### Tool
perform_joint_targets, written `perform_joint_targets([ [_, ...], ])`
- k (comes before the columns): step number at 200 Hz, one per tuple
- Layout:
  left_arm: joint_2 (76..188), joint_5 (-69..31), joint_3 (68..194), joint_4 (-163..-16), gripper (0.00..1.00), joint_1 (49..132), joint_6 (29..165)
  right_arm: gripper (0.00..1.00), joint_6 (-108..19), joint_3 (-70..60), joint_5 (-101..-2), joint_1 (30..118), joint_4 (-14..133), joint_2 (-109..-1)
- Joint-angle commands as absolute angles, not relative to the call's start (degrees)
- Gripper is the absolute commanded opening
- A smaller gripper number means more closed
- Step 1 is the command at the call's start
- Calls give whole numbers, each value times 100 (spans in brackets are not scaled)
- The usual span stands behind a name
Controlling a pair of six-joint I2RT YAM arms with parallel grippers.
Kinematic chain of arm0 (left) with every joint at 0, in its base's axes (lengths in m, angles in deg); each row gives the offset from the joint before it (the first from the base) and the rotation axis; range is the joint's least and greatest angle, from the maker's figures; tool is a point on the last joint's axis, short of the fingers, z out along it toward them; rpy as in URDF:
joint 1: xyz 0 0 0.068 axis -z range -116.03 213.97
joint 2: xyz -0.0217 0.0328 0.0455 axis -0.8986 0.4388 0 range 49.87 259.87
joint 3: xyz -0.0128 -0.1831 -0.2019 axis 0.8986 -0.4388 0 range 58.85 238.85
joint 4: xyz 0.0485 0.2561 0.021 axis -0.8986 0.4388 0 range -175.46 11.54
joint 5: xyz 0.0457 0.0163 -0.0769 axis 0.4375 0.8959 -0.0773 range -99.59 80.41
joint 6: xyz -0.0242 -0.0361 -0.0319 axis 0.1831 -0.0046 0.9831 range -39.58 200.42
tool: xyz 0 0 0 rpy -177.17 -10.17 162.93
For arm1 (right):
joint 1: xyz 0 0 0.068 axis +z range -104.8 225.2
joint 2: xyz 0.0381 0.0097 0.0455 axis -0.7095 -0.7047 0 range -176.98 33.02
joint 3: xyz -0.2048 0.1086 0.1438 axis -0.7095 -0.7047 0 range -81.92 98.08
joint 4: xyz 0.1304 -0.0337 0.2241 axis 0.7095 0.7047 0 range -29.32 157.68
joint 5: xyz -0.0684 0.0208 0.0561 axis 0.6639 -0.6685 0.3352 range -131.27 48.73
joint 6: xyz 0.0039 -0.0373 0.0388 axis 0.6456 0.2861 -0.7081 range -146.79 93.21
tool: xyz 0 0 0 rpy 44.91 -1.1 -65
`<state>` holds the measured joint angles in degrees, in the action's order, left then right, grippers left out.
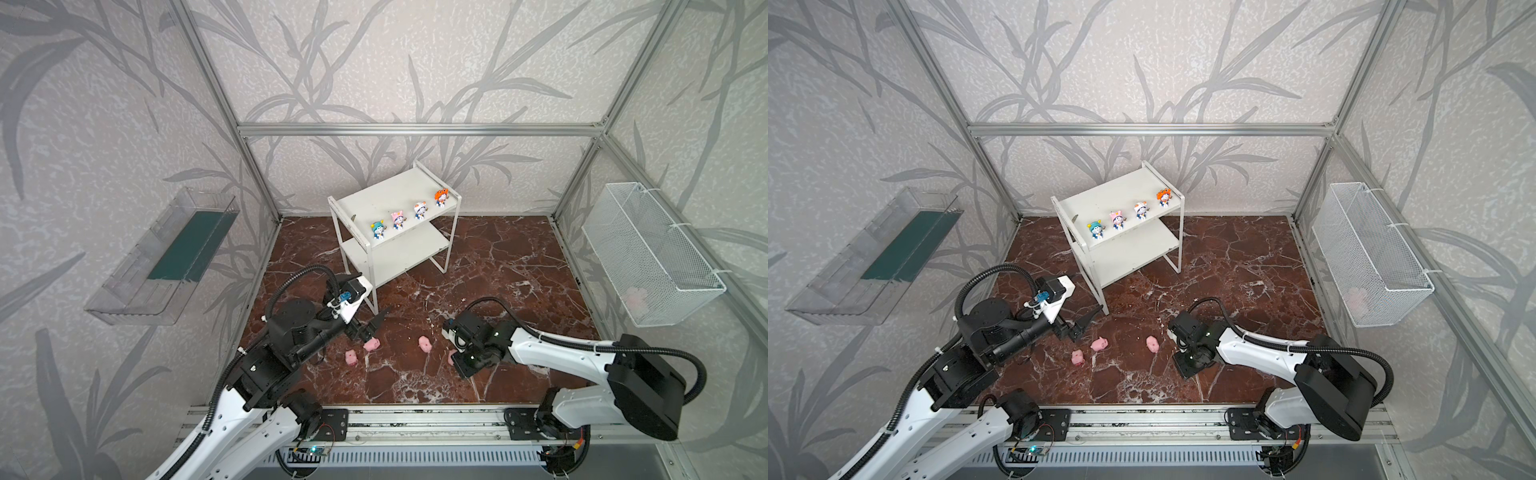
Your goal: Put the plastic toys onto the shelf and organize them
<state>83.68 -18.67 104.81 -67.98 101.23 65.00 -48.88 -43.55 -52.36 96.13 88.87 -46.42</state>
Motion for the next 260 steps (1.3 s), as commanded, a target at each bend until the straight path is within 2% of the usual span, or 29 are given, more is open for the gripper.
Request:
perform_joint_targets([
  [1, 8304, -1893, 10420, -6902, 99, 10086, 6418, 6, -4732, -4117, -5390, 9600, 8618, -4835],
  [89, 8304, -1868, 10400, -6902, 99, 10077, 6398, 5, -4430, -3214, -5042, 9428, 8301, -6120],
  [119, 8328, -1854, 10388, -6903, 99, 10070, 6381, 5, -4324, -2940, -5175, 9249, 8307, -6237],
  [138, 8362, -1831, 10385, -6902, 99, 10065, 6372, 7, -4230, -2984, -5243, 9239, 8269, -5940],
  [172, 8425, -1901, 10390, -6906, 99, 10040, 6379, 21, -4000, -3268, -5076, 9223, 8344, -5157],
  [212, 8439, -1944, 10395, -6911, 99, 10002, 6407, 46, -3945, -3521, -4756, 9147, 8561, -4837],
  [234, 8433, -1947, 10392, -6920, 99, 10003, 6407, 52, -3929, -3642, -4707, 9135, 8594, -4839],
  [260, 8441, -1972, 10388, -6919, 99, 10001, 6416, 55, -3944, -3798, -4677, 9143, 8607, -4822],
])
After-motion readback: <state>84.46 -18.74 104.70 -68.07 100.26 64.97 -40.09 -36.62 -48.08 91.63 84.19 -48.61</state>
